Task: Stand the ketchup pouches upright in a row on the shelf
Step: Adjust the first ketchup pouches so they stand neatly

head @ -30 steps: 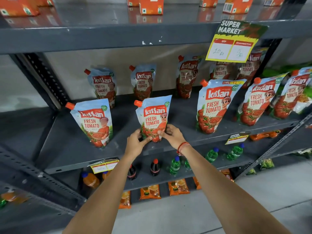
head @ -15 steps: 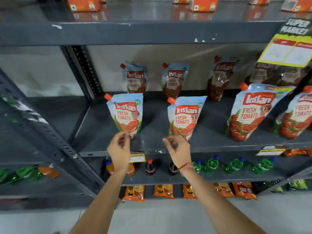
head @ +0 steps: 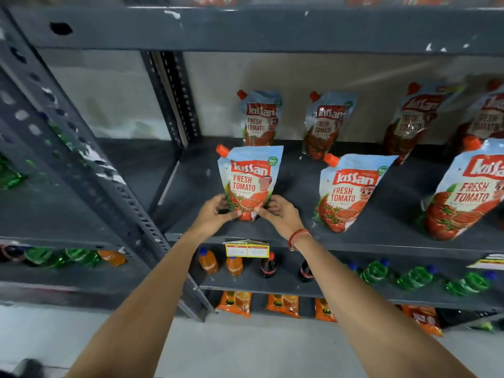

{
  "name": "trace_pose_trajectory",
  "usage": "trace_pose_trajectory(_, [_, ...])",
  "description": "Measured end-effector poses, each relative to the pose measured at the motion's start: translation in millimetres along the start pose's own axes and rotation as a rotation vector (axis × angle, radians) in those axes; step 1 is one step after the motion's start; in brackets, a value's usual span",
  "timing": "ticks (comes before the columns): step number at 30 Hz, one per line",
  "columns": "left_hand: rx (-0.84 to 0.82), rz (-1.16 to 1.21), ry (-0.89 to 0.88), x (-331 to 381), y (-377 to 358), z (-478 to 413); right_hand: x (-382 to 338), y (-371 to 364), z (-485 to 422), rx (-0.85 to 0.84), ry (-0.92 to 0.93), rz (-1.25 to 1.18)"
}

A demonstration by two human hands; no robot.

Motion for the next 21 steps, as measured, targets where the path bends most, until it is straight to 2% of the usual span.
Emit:
trace_pose_trajectory(13, [0.096,-0.075,-0.042,-5.5,-6.8,29.9,-10.4,-0.3,22.6,-0.034,0.054,0.006])
trace_pose_trajectory(21, [0.17,-0.164,-0.016,-2.5,-12.6,35.0,-5.7,6.2,29.2,-0.012,0.006,-0.013])
Point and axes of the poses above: each hand's wrist, its own z-axis away from the middle knuckle, its own y-axis out of the back of the hand, x = y × z, the point moved 10 cm from there along -z, towards the middle knuckle, and after that the axes turned 15 degrees about y, right-handed, at the moved point
